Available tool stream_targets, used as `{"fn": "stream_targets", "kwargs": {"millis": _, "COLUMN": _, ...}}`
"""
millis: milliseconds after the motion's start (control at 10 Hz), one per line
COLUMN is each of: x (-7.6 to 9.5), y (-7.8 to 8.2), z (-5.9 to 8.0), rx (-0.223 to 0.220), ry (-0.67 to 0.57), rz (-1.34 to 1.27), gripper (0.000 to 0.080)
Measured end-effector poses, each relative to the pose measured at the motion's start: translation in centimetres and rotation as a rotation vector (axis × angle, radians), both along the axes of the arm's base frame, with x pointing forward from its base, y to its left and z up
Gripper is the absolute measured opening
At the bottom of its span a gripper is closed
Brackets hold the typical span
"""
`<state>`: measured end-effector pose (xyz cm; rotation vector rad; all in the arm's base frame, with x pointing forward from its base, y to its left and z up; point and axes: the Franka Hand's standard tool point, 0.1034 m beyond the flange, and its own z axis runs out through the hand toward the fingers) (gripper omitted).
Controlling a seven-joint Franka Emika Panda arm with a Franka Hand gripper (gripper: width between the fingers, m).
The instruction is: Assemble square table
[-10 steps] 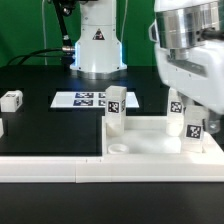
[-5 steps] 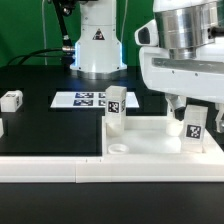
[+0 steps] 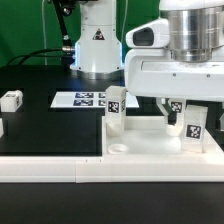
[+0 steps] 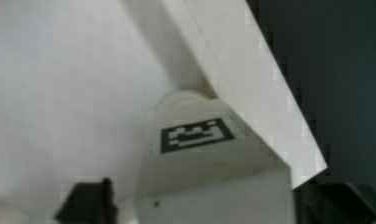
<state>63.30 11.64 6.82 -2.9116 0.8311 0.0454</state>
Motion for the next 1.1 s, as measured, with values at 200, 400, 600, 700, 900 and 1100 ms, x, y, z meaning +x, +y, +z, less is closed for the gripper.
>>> {"fn": "stream_targets", "kwargs": {"millis": 200, "x": -0.03, "y": -0.07, "z": -0.02, "rx": 0.0, "ry": 0.018, "rz": -0.148, "gripper": 0.029}}
{"fn": "stream_targets", "kwargs": {"millis": 400, "x": 0.06, "y": -0.24, "z": 0.06, "rx": -0.001, "ry": 0.036, "rz": -0.336, "gripper": 0.029}}
{"fn": "stream_targets", "kwargs": {"millis": 600, "x": -0.07, "y": -0.4, "z": -0.06, "rx": 0.013, "ry": 0.058, "rz": -0.774, "gripper": 0.029}}
{"fn": "stream_targets", "kwargs": {"millis": 700, "x": -0.22, "y": -0.44, "z": -0.14, "rx": 0.057, "ry": 0.069, "rz": -1.007, "gripper": 0.029}}
{"fn": "stream_targets", "kwargs": {"millis": 900, "x": -0.32, "y": -0.19, "z": 0.0, "rx": 0.107, "ry": 0.083, "rz": -1.233, "gripper": 0.029}}
{"fn": "stream_targets", "kwargs": {"millis": 1100, "x": -0.33, "y": -0.22, "z": -0.01, "rx": 0.105, "ry": 0.083, "rz": -1.225, "gripper": 0.0291}}
